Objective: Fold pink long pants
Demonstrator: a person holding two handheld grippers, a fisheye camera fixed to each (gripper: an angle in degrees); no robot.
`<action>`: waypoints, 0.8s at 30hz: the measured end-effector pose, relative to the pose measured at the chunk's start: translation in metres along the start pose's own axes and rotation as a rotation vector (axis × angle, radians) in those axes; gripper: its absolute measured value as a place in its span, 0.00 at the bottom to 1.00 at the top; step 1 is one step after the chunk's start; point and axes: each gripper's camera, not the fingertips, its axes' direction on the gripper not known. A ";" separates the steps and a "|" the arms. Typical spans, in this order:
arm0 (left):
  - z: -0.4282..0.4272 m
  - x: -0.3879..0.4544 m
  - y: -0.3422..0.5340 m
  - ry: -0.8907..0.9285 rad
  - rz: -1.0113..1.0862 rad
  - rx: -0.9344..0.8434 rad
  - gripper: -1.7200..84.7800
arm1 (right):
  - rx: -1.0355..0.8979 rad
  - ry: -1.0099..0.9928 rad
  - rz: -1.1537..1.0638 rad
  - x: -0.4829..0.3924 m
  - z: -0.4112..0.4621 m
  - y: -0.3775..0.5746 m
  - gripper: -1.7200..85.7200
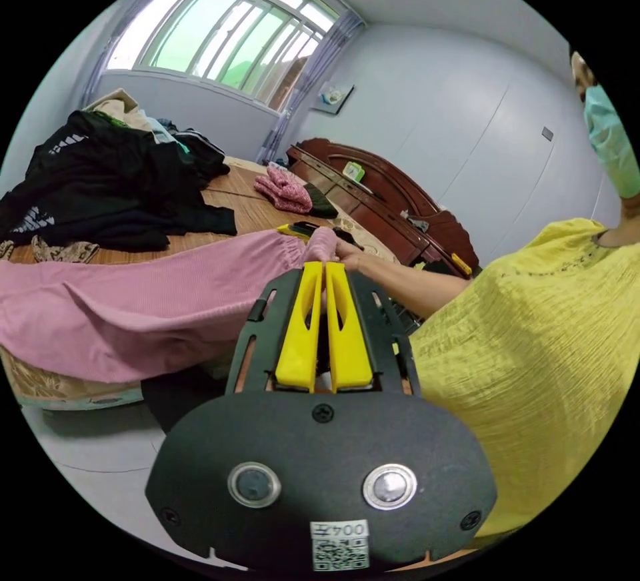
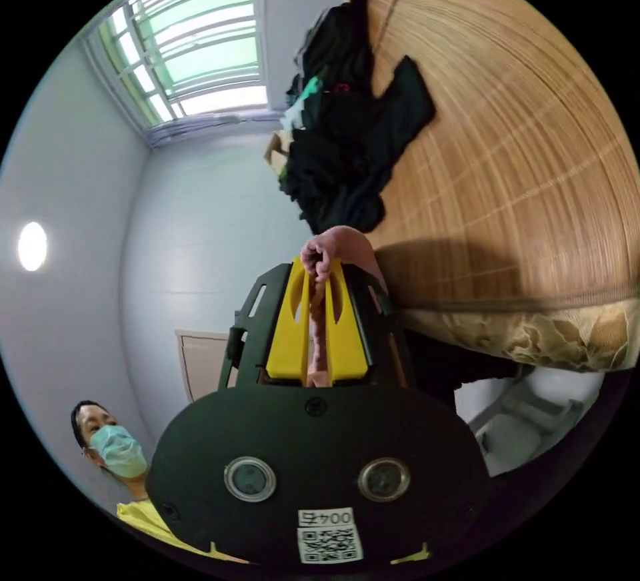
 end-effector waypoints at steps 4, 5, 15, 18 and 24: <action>-0.106 -0.022 -0.058 0.072 0.026 0.235 0.03 | 0.015 -0.124 -0.232 -0.143 0.049 -0.022 0.06; -0.122 -0.023 -0.071 0.078 0.039 0.271 0.03 | 0.029 -0.128 -0.324 -0.196 0.060 -0.027 0.06; -0.301 0.061 -0.261 -0.038 0.404 0.547 0.03 | 0.360 -0.029 -0.878 -0.567 0.122 0.026 0.06; -0.326 0.073 -0.281 0.002 0.398 0.577 0.03 | 0.425 -0.013 -0.911 -0.627 0.148 0.035 0.06; -0.379 0.099 -0.299 -0.036 0.474 0.609 0.02 | 0.501 0.149 -0.987 -0.720 0.231 0.040 0.06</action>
